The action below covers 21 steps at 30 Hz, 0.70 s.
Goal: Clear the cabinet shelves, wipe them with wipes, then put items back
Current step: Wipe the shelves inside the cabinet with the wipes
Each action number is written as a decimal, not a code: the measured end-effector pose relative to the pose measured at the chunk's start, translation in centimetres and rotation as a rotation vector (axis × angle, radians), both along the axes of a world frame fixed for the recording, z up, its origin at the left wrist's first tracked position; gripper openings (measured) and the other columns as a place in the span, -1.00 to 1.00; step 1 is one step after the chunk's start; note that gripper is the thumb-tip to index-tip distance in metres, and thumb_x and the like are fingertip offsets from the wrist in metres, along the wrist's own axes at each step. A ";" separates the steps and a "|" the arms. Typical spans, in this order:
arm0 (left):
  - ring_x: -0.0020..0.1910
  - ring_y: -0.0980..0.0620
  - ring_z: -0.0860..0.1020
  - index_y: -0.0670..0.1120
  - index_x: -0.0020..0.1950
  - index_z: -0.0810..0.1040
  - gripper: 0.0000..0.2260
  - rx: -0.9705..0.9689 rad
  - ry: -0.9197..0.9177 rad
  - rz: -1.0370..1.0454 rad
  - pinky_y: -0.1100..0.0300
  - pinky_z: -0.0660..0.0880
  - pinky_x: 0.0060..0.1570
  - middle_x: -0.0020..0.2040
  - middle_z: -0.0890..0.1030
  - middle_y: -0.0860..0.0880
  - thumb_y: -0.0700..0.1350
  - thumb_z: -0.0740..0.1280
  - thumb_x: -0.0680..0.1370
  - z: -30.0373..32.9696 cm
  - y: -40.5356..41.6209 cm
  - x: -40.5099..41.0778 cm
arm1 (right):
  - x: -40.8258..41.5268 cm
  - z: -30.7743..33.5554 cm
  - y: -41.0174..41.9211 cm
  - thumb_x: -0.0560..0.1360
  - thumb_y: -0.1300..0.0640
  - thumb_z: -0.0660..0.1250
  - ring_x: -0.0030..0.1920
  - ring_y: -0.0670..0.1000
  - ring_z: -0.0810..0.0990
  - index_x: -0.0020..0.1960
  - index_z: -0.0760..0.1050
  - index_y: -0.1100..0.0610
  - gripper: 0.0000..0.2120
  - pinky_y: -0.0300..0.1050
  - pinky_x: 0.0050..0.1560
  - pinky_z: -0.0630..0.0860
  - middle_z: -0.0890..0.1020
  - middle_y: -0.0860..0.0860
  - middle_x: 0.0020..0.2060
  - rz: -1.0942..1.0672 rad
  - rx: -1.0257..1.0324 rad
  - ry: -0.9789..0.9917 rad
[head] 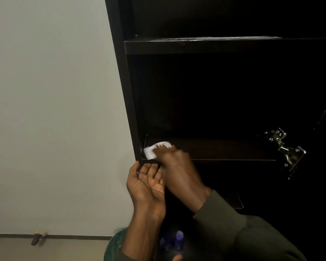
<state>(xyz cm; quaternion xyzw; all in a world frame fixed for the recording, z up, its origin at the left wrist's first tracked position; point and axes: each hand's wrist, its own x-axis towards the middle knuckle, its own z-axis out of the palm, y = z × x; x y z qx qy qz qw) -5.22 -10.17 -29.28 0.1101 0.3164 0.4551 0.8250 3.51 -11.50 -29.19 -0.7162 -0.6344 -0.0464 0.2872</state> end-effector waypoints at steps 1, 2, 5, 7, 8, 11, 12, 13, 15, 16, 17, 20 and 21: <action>0.27 -0.16 0.56 -0.18 0.39 0.47 -0.55 0.010 0.007 -0.016 -0.02 0.39 0.38 0.27 0.60 -0.19 0.07 0.14 0.62 -0.1 0.0 -0.1 | -1.4 0.2 0.2 0.54 0.25 0.17 0.24 0.05 0.52 0.26 0.53 0.14 -0.67 -0.01 0.22 0.51 0.57 0.08 0.21 0.065 -0.011 0.025; 0.25 -0.14 0.57 -0.16 0.34 0.52 -0.56 0.012 0.006 -0.030 -0.01 0.39 0.37 0.22 0.64 -0.17 0.08 0.13 0.62 -0.1 -0.1 -0.1 | -2.2 0.3 0.2 0.53 0.27 0.18 0.23 0.06 0.53 0.24 0.54 0.16 -0.68 0.00 0.21 0.51 0.59 0.09 0.19 0.102 -0.004 0.056; 0.32 -0.20 0.51 -0.20 0.44 0.40 -0.52 0.001 -0.016 -0.019 -0.04 0.39 0.37 0.36 0.51 -0.24 0.07 0.11 0.63 0.0 0.0 -0.2 | -0.6 1.7 -1.4 0.54 0.35 0.24 0.12 -0.16 0.60 0.19 0.62 0.05 -0.66 -0.25 0.17 0.52 0.67 -0.05 0.10 0.062 0.067 0.373; 0.39 -0.30 0.41 -0.22 0.54 0.20 -0.45 -0.020 -0.029 -0.014 -0.14 0.36 0.40 0.48 0.33 -0.29 0.06 0.12 0.64 0.2 0.1 -0.2 | 2.7 3.0 -3.8 0.50 0.41 0.27 0.08 -0.31 0.55 0.14 0.64 0.04 -0.62 -0.52 0.13 0.41 0.67 -0.15 0.04 -0.083 0.233 0.426; 0.40 -0.32 0.39 -0.21 0.55 0.15 -0.43 -0.029 -0.031 -0.010 -0.16 0.35 0.40 0.51 0.29 -0.28 0.06 0.13 0.64 0.2 0.1 -0.2 | 4.7 3.4 -5.0 0.47 0.45 0.27 0.08 -0.31 0.55 0.13 0.65 0.05 -0.59 -0.57 0.11 0.36 0.66 -0.17 0.02 -0.200 0.334 0.363; 0.40 -0.33 0.39 -0.18 0.56 0.14 -0.43 -0.046 -0.034 0.001 -0.17 0.35 0.40 0.52 0.27 -0.27 0.07 0.14 0.64 0.0 0.1 -0.2 | 9.6 4.0 -8.5 0.41 0.52 0.25 0.23 -0.04 0.56 0.18 0.61 0.12 -0.53 -0.47 0.22 0.29 0.66 0.07 0.13 -0.551 0.426 0.144; 0.41 -0.33 0.38 -0.18 0.56 0.14 -0.44 -0.049 -0.035 0.002 -0.17 0.35 0.40 0.52 0.27 -0.26 0.06 0.14 0.64 -0.1 0.1 -0.2 | 10.8 3.6 -9.3 0.42 0.52 0.25 0.26 0.07 0.55 0.19 0.60 0.14 -0.54 -0.38 0.24 0.30 0.65 0.16 0.14 -0.608 0.351 0.100; 0.41 -0.32 0.38 -0.18 0.56 0.15 -0.44 -0.048 -0.038 0.001 -0.17 0.35 0.41 0.52 0.27 -0.26 0.07 0.14 0.64 -0.1 0.1 -0.2 | 11.5 3.0 -9.8 0.44 0.50 0.25 0.25 0.16 0.55 0.18 0.59 0.16 -0.58 -0.24 0.24 0.37 0.63 0.21 0.14 -0.635 0.233 0.075; 0.41 -0.32 0.39 -0.17 0.56 0.15 -0.44 -0.039 -0.049 -0.004 -0.16 0.35 0.41 0.52 0.28 -0.25 0.07 0.14 0.64 -0.2 0.1 -0.1 | 12.1 1.5 -10.2 0.50 0.41 0.24 0.14 0.24 0.57 0.20 0.52 0.17 -0.68 0.00 0.05 0.51 0.58 0.19 0.12 -0.668 -0.024 0.030; 0.41 -0.32 0.39 -0.17 0.56 0.15 -0.44 -0.035 -0.051 -0.005 -0.16 0.35 0.41 0.52 0.28 -0.25 0.07 0.14 0.63 -0.1 0.1 -0.1 | 12.2 0.9 -10.1 0.54 0.35 0.22 0.11 0.21 0.57 0.22 0.48 0.15 -0.71 -0.01 -0.07 0.49 0.56 0.15 0.12 -0.674 -0.093 -0.004; 0.41 -0.32 0.39 -0.17 0.56 0.15 -0.44 -0.034 -0.046 -0.007 -0.16 0.36 0.40 0.52 0.28 -0.26 0.07 0.14 0.63 -0.1 0.1 -0.1 | 12.1 0.5 -9.9 0.58 0.28 0.19 0.13 0.18 0.55 0.25 0.44 0.13 -0.73 -0.04 -0.11 0.46 0.53 0.11 0.15 -0.668 -0.113 -0.037; 0.40 -0.32 0.39 -0.18 0.56 0.14 -0.44 -0.043 -0.023 -0.002 -0.16 0.36 0.39 0.52 0.28 -0.26 0.06 0.13 0.64 0.0 0.1 -0.1 | 10.4 -0.3 -7.8 0.64 0.00 0.12 0.36 0.12 0.41 0.40 0.36 0.12 -0.62 0.01 0.21 0.45 0.45 0.10 0.36 -0.620 -0.125 -0.077; 0.41 -0.32 0.39 -0.18 0.56 0.14 -0.44 -0.043 -0.021 -0.003 -0.16 0.36 0.39 0.52 0.27 -0.26 0.06 0.13 0.64 0.0 0.1 -0.1 | 9.2 -0.5 -6.8 0.64 -0.04 0.12 0.40 0.11 0.39 0.43 0.35 0.15 -0.57 -0.01 0.31 0.39 0.44 0.12 0.38 -0.573 -0.096 -0.094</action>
